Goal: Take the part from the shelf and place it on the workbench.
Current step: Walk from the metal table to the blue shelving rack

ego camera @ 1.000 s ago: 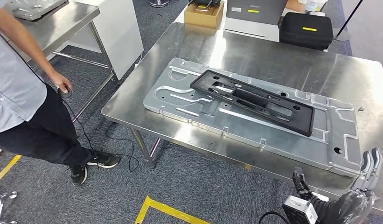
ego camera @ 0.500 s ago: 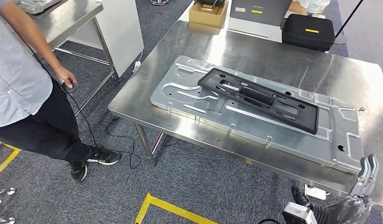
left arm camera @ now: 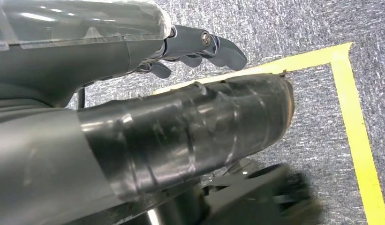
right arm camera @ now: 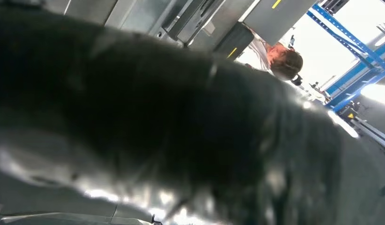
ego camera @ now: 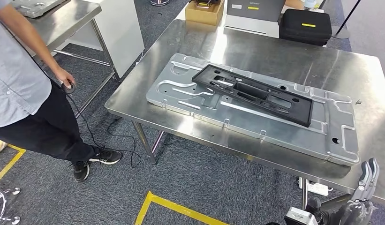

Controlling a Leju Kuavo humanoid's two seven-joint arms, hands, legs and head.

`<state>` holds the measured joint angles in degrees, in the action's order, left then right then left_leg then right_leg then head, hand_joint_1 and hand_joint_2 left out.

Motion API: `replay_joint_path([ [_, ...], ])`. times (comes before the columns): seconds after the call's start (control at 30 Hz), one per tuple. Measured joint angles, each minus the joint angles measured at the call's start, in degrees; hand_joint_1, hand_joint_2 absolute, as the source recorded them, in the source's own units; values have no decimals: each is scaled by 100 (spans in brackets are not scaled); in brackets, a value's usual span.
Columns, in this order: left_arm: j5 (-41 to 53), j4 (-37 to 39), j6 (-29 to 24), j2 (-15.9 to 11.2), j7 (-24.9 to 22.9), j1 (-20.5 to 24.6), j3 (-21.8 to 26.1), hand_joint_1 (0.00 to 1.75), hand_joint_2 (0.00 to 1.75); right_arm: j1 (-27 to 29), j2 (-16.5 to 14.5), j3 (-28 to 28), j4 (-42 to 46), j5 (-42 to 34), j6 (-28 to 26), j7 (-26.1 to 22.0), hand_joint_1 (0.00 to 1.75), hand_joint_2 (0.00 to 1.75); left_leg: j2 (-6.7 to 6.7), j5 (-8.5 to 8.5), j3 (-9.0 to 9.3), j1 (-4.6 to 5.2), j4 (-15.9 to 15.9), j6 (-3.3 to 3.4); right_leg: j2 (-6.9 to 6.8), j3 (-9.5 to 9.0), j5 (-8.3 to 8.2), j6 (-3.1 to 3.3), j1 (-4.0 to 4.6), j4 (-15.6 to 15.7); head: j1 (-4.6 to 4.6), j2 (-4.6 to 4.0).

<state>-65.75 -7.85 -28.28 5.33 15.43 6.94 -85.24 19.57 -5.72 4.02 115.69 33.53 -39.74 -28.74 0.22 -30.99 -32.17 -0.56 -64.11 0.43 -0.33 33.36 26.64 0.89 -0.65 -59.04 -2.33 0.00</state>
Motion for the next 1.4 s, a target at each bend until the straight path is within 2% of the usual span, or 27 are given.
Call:
replay_joint_path([
  [0.03,-4,0,-1,0,2,7,0,0,0,4,-3,0,0,-4,0,-11,0,0,-2,104,160,7,328,19,4,17,-2,-26,7,-24,-1,0],
  [0.07,-8,0,-2,0,4,9,0,0,0,7,-6,0,0,-7,0,-19,0,0,-5,139,232,16,499,41,7,28,-11,-61,14,-36,-3,0],
  [0.17,-12,0,-3,0,8,3,0,0,0,19,-13,0,0,-18,0,-30,0,0,-9,198,209,38,569,139,13,45,-61,-179,14,-17,-7,0],
  [0.2,-13,0,-4,0,8,5,0,0,0,29,-15,1,1,-25,0,-33,0,0,-4,234,201,32,588,184,15,61,-22,-213,4,-51,-8,0],
  [0.27,-16,0,-5,0,10,13,0,0,0,43,-15,2,2,-42,0,-41,0,0,13,309,165,14,621,264,20,203,265,-268,-11,-385,-12,0],
  [0.33,-18,0,-5,0,11,10,-1,0,0,57,-18,3,1,-56,0,-44,0,0,29,358,89,21,610,300,22,501,723,-307,-16,-1130,-13,0],
  [0.37,-20,0,-7,-1,10,6,-2,0,0,68,-19,3,1,-62,0,-44,0,0,34,379,49,27,600,303,22,620,869,-317,-16,-1457,-13,0],
  [0.4,-22,0,-8,-1,9,3,-2,0,0,80,-20,4,0,-68,0,-44,0,0,38,396,14,31,589,303,21,658,913,-318,-16,-1626,-13,0],
  [0.43,-25,0,-9,-2,7,2,-2,0,0,90,-20,5,0,-73,0,-45,0,0,37,407,-9,34,579,298,21,568,831,-310,-15,-1541,-13,0],
  [0.53,-26,0,-10,-1,2,7,-4,0,0,99,-24,7,2,-83,0,-58,0,0,31,433,-29,49,560,264,22,-130,358,-225,9,-388,-13,0],
  [0.57,-26,0,-13,-1,2,10,-5,0,0,101,-29,7,3,-86,0,-64,0,0,30,446,-37,59,555,240,23,-280,280,-192,25,-98,-11,0],
  [0.6,-28,0,-15,-1,2,13,-6,0,0,104,-34,7,3,-90,0,-67,0,0,31,460,-49,67,551,213,26,-339,257,-163,41,44,-11,0],
  [0.67,-33,0,-18,-1,2,15,-10,0,0,115,-41,7,4,-94,0,-74,0,0,32,498,-66,73,558,148,30,-314,226,-109,49,83,-10,0],
  [0.73,-43,0,-20,-1,2,14,-14,0,0,122,-49,7,4,-95,0,-77,0,0,20,403,-112,65,465,85,16,-290,159,-41,21,127,-6,0],
  [0.77,-47,0,-21,-2,2,14,-17,0,0,123,-54,7,4,-95,0,-75,0,0,13,242,-186,59,280,57,8,-268,120,-1,4,149,1,0],
  [0.87,-54,0,-21,-2,-8,8,-24,0,0,137,-66,7,-3,-95,0,-59,0,0,6,-407,-547,24,-731,-14,-11,-145,33,51,4,143,17,0],
  [0.9,-55,0,-20,-2,-12,5,-25,0,0,141,-70,9,-9,-94,0,-45,0,0,6,-487,-590,15,-938,-31,-13,-102,9,47,5,133,17,0],
  [0.93,-57,0,-18,-2,-16,3,-26,0,0,142,-75,18,-21,-91,0,-26,0,0,7,-457,-532,7,-937,-39,-13,-62,-13,38,5,118,17,0],
  [0.97,-58,0,-17,-2,-17,3,-26,0,0,143,-81,32,-35,-88,0,-3,0,0,8,-338,-373,-1,-729,-41,-13,-24,-30,26,3,95,17,0],
  [1.0,-58,0,-16,-2,-18,5,-26,0,0,144,-85,50,-51,-85,1,23,0,0,8,-173,-136,-7,-363,-33,-12,11,-43,14,1,66,17,0],
  [1.07,-59,0,-16,-2,-25,16,-26,0,0,143,-90,96,-90,-80,3,80,0,0,4,22,264,4,356,10,-12,64,-66,-25,8,5,15,0],
  [1.1,-60,0,-15,-2,-26,20,-26,0,0,143,-90,121,-114,-79,6,108,0,0,2,58,354,15,550,39,-13,81,-80,-52,13,-9,15,0],
  [1.2,-63,0,-7,-2,21,12,-27,0,0,142,-93,222,-232,-92,26,190,0,0,3,127,340,34,642,149,-11,96,-135,-169,16,6,13,0],
  [1.23,-66,0,-6,-2,43,10,-28,0,0,143,-94,272,-286,-100,44,213,0,0,10,167,328,28,662,194,-6,113,-102,-207,7,-25,11,0],
  [1.27,-70,0,-8,-2,59,11,-28,0,0,141,-97,334,-348,-108,79,227,0,0,17,208,309,20,682,241,0,164,10,-239,-3,-144,9,0],
  [1.37,-95,0,-14,-1,70,11,-28,0,0,119,-151,581,-631,-123,293,240,0,0,35,298,202,15,693,312,9,526,638,-302,-18,-1066,6,0],
  [1.4,-108,0,-16,0,70,6,-28,0,0,109,-187,691,-764,-132,375,231,0,0,36,320,168,17,688,313,8,617,766,-314,-22,-1347,7,0],
])
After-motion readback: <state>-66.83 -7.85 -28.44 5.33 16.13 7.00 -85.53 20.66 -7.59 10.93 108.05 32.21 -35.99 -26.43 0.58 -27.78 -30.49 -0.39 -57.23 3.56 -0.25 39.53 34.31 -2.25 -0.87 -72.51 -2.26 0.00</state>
